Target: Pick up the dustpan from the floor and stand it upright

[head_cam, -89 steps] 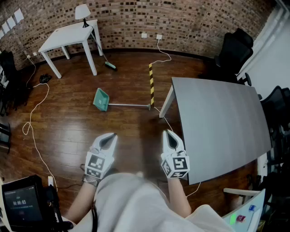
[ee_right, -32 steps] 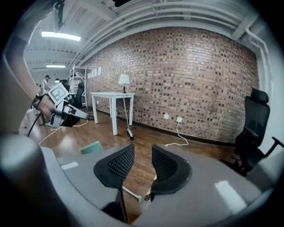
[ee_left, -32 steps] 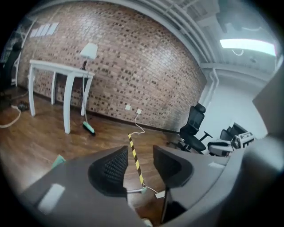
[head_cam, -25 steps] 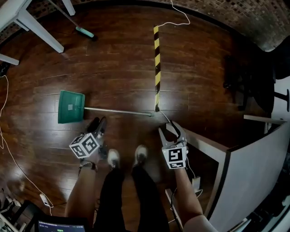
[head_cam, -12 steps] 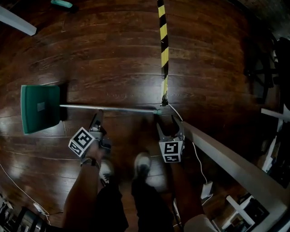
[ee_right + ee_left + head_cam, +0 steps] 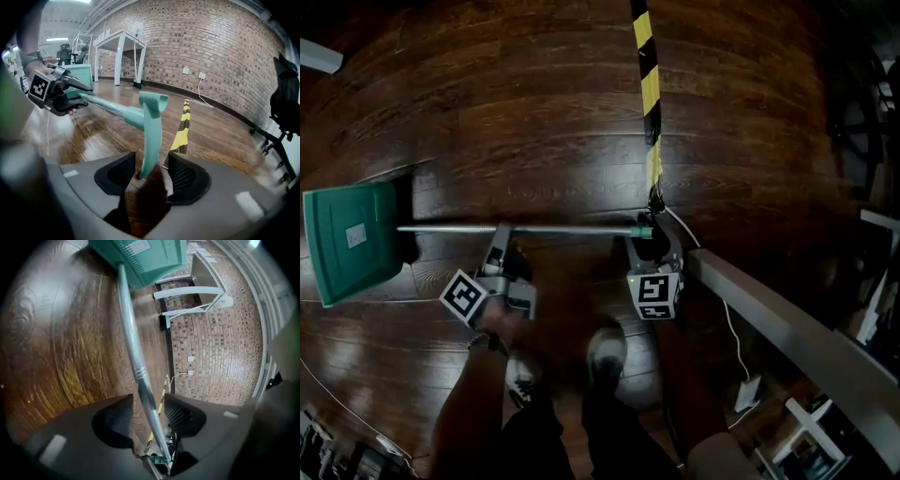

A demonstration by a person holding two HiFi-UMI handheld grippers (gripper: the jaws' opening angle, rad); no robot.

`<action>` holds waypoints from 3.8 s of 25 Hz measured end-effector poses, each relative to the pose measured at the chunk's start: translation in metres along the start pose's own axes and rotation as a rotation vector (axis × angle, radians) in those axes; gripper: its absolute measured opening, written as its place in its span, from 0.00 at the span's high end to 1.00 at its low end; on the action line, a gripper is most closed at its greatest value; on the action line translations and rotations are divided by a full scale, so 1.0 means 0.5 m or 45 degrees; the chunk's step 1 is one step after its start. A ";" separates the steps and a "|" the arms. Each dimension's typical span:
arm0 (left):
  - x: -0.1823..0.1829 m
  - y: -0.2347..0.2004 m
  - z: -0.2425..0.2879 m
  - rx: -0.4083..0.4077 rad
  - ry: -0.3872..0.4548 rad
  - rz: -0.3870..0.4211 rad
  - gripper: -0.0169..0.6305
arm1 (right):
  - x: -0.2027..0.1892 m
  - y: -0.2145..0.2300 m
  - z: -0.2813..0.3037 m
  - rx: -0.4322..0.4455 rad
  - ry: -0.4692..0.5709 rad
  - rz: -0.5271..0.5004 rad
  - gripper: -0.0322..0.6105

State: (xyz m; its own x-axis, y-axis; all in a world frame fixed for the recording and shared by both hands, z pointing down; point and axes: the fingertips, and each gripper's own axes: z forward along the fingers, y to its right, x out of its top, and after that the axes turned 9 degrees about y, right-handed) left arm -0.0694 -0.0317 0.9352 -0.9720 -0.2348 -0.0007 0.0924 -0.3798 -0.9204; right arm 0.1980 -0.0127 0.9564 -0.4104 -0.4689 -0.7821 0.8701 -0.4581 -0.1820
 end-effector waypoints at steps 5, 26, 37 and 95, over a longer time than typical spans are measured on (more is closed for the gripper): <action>-0.004 0.002 0.010 -0.055 -0.031 0.073 0.79 | 0.014 0.009 0.008 -0.071 0.029 -0.036 0.77; -0.024 0.395 -0.176 -0.067 -0.272 0.783 0.78 | 0.612 0.176 -0.264 -0.276 0.367 -0.137 0.81; 0.226 0.595 -0.332 0.094 -0.076 1.387 0.85 | 0.952 0.071 -0.344 -0.172 0.458 -0.432 0.78; 0.129 1.723 -0.882 -0.658 0.200 1.902 0.97 | 1.642 0.138 -1.143 0.123 0.747 0.146 0.93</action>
State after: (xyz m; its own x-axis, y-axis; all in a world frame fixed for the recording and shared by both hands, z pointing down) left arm -0.1475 0.0206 -0.0301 -0.0925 0.0011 -0.9957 0.8952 0.4378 -0.0827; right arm 0.0772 0.0024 -0.0391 -0.0724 -0.0369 -0.9967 0.8597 -0.5090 -0.0436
